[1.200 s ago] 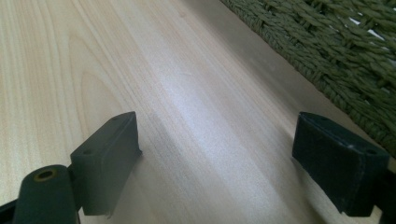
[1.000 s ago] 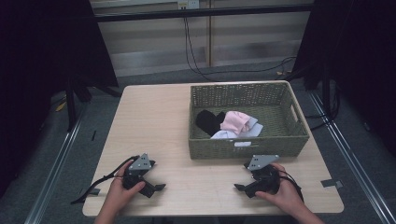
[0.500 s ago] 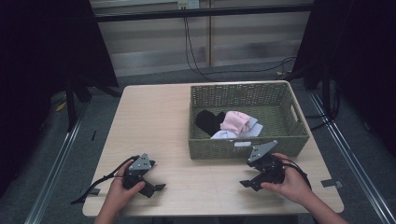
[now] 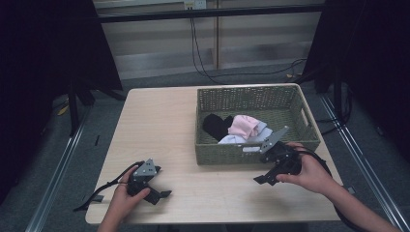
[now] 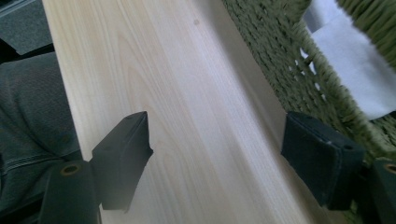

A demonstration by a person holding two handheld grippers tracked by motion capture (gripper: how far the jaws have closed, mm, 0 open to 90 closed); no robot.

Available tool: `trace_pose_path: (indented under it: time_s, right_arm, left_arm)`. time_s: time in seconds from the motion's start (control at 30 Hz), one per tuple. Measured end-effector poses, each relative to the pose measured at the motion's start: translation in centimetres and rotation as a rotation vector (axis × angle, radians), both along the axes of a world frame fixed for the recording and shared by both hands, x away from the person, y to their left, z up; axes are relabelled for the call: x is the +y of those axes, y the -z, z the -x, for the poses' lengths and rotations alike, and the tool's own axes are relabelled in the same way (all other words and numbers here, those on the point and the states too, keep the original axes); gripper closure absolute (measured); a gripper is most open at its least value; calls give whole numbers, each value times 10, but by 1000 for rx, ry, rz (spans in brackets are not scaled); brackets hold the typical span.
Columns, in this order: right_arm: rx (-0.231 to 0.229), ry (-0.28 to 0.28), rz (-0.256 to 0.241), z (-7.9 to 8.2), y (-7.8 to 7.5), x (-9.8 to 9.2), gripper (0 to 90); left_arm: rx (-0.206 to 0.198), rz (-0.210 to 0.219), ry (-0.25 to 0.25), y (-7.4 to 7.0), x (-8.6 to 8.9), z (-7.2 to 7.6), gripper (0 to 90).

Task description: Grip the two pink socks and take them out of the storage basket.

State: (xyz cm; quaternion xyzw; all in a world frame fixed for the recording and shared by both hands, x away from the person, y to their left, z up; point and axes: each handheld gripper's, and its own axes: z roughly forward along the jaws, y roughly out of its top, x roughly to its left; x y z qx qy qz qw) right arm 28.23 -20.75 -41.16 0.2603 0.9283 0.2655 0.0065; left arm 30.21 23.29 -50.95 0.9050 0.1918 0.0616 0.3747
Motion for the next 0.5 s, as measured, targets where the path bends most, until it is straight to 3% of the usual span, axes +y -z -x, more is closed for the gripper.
trace_pose_path:
  time_s: [0.2,0.5]
  right_arm:
    - [0,-8,18,-6,-16,-1,238]
    - [25,-5,-14,-20,-46,-2,262]
  left_arm:
    - [0,0,0,0,0,0,0]
    - [0,-1,0,0,0,0,0]
